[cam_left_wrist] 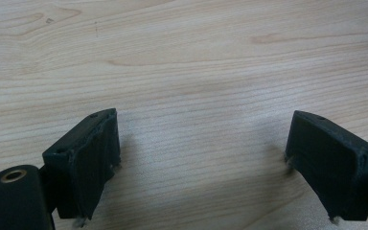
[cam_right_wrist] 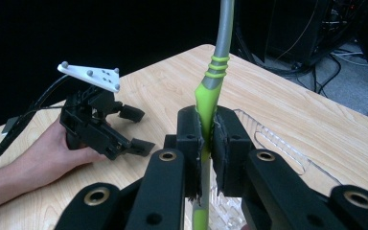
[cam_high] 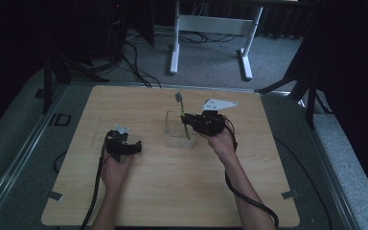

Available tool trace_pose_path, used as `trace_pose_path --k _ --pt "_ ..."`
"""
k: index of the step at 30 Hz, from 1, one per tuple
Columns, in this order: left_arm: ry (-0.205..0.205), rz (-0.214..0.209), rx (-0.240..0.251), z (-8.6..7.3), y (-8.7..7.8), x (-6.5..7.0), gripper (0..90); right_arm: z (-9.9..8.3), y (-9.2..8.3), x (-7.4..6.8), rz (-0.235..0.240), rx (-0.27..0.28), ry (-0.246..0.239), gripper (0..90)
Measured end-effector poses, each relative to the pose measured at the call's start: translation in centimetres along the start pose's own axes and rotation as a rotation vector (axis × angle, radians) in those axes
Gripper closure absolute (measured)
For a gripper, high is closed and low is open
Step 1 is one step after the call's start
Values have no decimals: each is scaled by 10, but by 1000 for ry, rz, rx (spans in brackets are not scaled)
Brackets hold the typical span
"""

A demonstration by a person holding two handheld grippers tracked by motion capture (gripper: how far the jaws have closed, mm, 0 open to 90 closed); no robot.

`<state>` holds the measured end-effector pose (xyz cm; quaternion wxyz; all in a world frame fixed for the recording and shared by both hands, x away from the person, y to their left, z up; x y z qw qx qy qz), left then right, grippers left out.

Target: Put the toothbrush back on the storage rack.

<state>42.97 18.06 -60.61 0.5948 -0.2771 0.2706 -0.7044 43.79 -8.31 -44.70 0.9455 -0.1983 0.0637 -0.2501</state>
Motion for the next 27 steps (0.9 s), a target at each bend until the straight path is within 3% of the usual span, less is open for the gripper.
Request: trace_pose_path --k 14,23,27 --pt "1 0 1 0 0 0 120 1 12 9 -28 25 13 824" --pt "-1 -1 0 0 0 0 120 -7 17 16 -60 13 16 825" --pt "0 -1 1 0 0 0 120 -11 20 17 -78 -10 -5 824"
Point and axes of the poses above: each handheld gripper's, and its own axes: y roughly forward along the jaws, z roughly out of its top, x roughly to its right, the point moved 6 cm from there along y, roughly forward along the jaws, and after that the axes turned 5 degrees about -y, right-handed, at the moved point
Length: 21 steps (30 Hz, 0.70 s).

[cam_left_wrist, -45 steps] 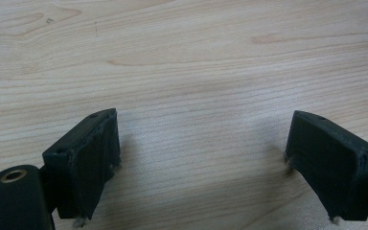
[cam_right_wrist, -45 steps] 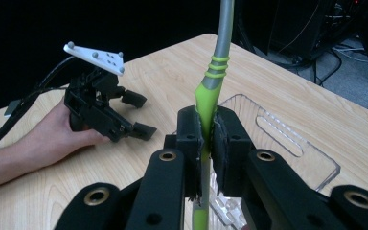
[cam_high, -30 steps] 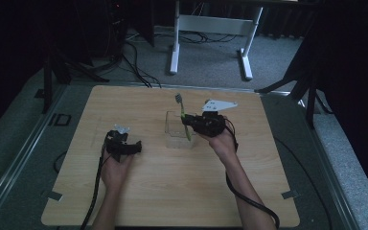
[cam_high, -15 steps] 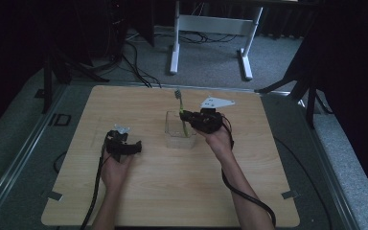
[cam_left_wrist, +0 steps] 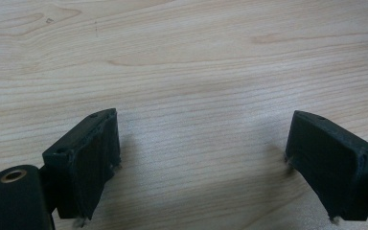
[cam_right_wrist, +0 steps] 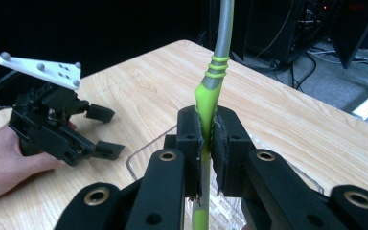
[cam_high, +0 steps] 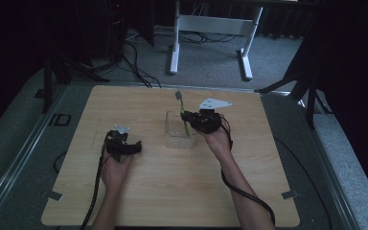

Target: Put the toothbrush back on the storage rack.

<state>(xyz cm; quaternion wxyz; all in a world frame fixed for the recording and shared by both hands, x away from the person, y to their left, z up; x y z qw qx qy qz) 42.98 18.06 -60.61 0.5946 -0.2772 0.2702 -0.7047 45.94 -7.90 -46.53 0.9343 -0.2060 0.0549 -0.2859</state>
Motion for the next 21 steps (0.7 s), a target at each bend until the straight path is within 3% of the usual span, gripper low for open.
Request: trace_pose_path --k 21 --pt "0 -1 -2 0 0 0 120 -15 10 2 -27 -56 -25 824"
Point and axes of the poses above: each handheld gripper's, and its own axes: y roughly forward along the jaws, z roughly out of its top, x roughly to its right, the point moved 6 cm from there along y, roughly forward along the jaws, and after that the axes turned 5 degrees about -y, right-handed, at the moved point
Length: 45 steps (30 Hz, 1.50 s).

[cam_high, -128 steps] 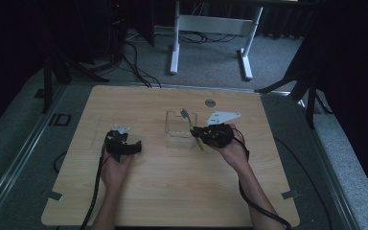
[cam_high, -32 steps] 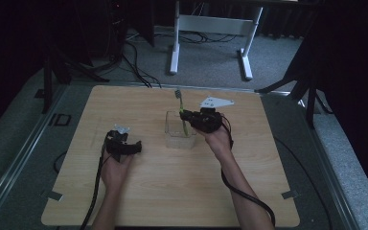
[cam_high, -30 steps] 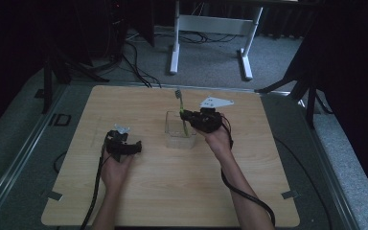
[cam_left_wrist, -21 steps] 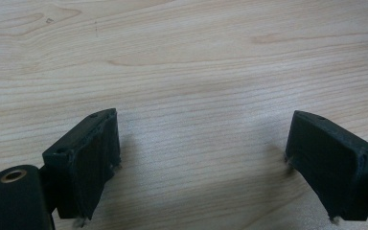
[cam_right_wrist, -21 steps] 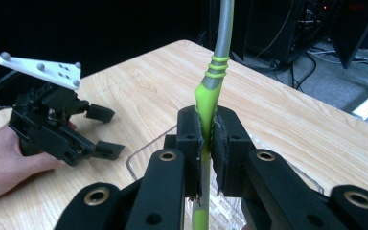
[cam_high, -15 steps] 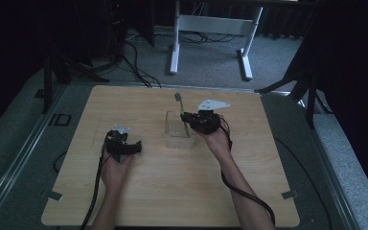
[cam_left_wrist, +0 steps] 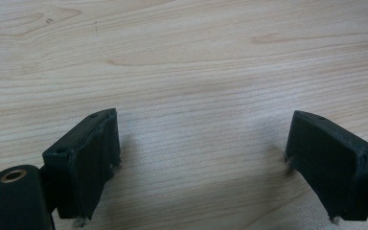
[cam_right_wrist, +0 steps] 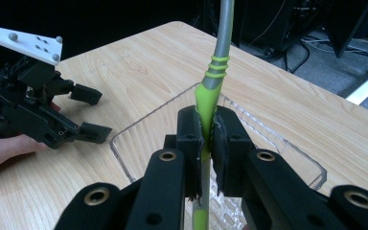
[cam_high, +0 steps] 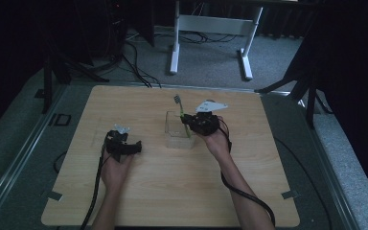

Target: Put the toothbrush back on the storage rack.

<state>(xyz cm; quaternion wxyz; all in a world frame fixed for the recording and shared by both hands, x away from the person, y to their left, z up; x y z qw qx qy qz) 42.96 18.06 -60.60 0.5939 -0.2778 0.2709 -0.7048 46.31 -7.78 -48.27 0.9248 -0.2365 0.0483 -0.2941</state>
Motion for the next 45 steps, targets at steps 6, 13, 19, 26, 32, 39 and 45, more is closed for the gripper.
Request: trace_pose_path --k 6,13,19,26,32,39,45 --pt "0 0 1 0 0 0 120 -4 3 0 2 -17 -2 824" --pt "-1 1 3 0 0 0 120 -9 7 -4 -1 -51 -23 823" --pt "-1 1 3 0 0 0 120 -12 10 -7 1 -73 -36 821" --pt "-1 1 3 0 0 0 120 -15 12 -10 1 -99 -55 819" --pt "-1 1 3 0 0 0 120 -17 13 -11 4 -119 -61 818" --pt "0 1 3 0 0 0 120 -21 16 -12 0 -150 -79 813" --pt "0 1 3 0 0 0 120 -23 18 -14 4 -163 -83 788"
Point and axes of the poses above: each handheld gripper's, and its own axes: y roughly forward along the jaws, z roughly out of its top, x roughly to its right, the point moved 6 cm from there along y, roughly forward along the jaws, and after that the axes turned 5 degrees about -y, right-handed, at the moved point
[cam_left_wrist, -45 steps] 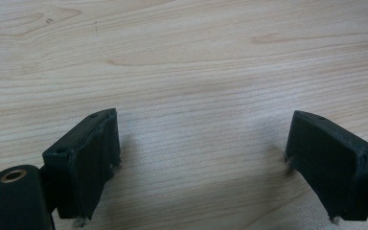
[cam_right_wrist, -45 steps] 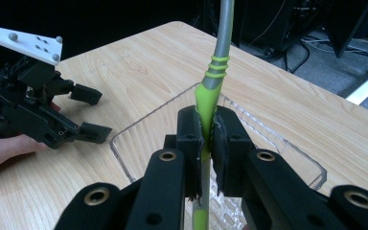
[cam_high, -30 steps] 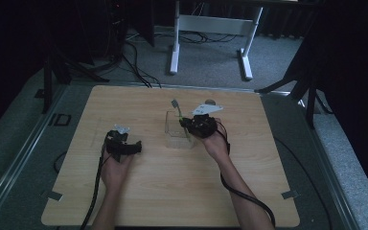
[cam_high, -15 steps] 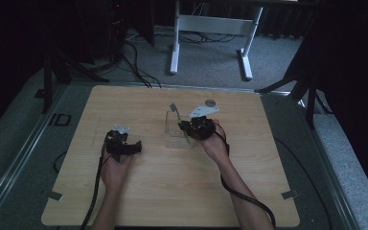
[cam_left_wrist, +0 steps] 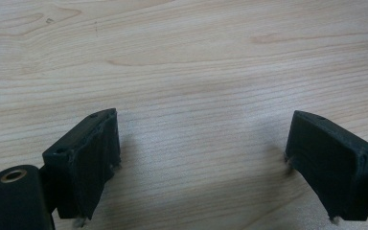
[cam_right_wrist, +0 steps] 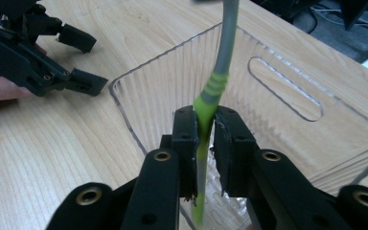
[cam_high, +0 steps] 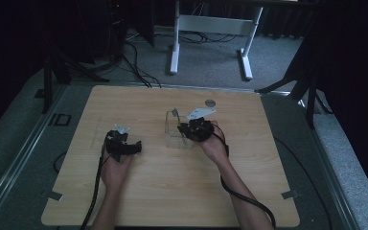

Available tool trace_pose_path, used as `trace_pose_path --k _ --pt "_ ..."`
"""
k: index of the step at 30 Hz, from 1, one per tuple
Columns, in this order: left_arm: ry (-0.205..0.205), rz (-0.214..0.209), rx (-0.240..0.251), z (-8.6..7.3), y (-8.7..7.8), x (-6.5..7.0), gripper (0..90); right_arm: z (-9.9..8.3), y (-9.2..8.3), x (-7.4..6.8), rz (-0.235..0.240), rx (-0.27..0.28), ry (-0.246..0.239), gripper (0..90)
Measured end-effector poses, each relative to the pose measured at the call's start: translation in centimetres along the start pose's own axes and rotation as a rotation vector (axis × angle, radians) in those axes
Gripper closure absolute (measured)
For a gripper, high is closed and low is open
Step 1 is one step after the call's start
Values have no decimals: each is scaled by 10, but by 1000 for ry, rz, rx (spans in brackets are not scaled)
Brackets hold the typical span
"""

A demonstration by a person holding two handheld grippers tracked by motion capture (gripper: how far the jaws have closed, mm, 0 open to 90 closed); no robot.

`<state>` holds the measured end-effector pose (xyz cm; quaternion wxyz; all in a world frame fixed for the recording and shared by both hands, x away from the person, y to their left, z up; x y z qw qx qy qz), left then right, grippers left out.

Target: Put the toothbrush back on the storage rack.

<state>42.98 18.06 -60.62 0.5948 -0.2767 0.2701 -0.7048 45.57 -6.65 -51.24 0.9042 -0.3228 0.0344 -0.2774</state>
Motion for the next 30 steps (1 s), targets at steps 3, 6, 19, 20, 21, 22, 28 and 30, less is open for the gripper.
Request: trace_pose_path --k 3,6,19,20,21,22,28,30 --pt "0 0 0 0 0 0 120 0 0 0 1 1 3 762" --pt "-1 0 1 0 0 0 120 1 -1 0 5 6 1 713" --pt "-1 -1 0 0 0 0 120 2 -14 6 -32 48 48 467" --pt "-1 0 0 0 0 0 120 2 -17 7 -36 52 55 451" --pt "-1 0 1 0 0 0 120 2 -19 8 -39 55 58 437" --pt "0 0 1 0 0 0 120 2 -22 8 -44 59 58 426" --pt "-2 0 0 0 0 0 120 -2 -37 6 -84 59 39 394" --pt "-1 -1 -1 0 0 0 120 -6 -42 5 -97 55 32 388"
Point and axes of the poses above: each handheld gripper's, and its own axes: y roughly forward along the jaws, z roughly out of its top, x roughly to its right, the point moved 6 cm from there along y, roughly forward along the jaws, and after that the axes turned 5 degrees about -y, right-handed, at the moved point
